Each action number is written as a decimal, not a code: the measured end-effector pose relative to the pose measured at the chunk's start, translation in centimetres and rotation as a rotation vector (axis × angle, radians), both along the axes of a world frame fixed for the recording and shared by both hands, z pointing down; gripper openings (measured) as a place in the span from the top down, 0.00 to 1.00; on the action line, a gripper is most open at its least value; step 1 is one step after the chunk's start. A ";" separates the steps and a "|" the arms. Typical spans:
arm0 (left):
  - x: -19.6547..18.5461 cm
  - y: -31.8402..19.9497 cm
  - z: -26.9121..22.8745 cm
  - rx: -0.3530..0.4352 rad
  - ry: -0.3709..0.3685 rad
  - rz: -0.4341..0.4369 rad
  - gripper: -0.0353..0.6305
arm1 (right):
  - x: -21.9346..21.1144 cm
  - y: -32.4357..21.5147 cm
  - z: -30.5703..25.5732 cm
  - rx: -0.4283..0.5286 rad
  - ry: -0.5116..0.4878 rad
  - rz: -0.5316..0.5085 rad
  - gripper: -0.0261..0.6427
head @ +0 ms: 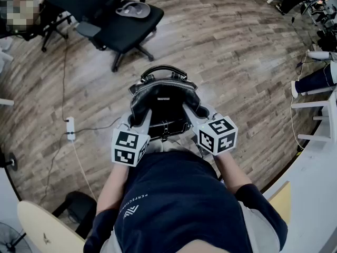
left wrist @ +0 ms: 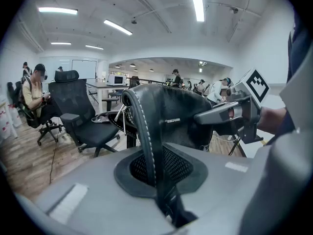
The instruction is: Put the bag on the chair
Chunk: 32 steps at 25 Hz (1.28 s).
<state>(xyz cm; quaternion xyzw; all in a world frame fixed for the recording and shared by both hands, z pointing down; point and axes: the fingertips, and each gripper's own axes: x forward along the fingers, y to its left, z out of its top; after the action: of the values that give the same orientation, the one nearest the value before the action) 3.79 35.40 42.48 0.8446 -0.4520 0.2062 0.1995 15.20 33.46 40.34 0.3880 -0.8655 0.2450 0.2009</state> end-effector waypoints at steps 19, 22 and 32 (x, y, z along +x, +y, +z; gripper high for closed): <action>-7.1 -3.4 1.2 0.033 -0.091 0.020 0.87 | -7.0 -2.8 1.1 -0.040 0.011 0.002 0.92; -8.6 -3.8 1.2 0.037 -0.094 0.017 0.87 | -8.5 -3.3 1.0 -0.037 0.018 -0.010 0.92; -9.6 -8.0 1.0 0.057 -0.120 0.015 0.87 | -9.5 -7.4 0.7 -0.023 0.010 0.010 0.92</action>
<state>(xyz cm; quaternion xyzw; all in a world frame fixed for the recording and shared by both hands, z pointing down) -5.77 27.38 43.51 0.8396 -0.4623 0.2448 0.1462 5.69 26.05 41.01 0.3910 -0.8597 0.2541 0.2083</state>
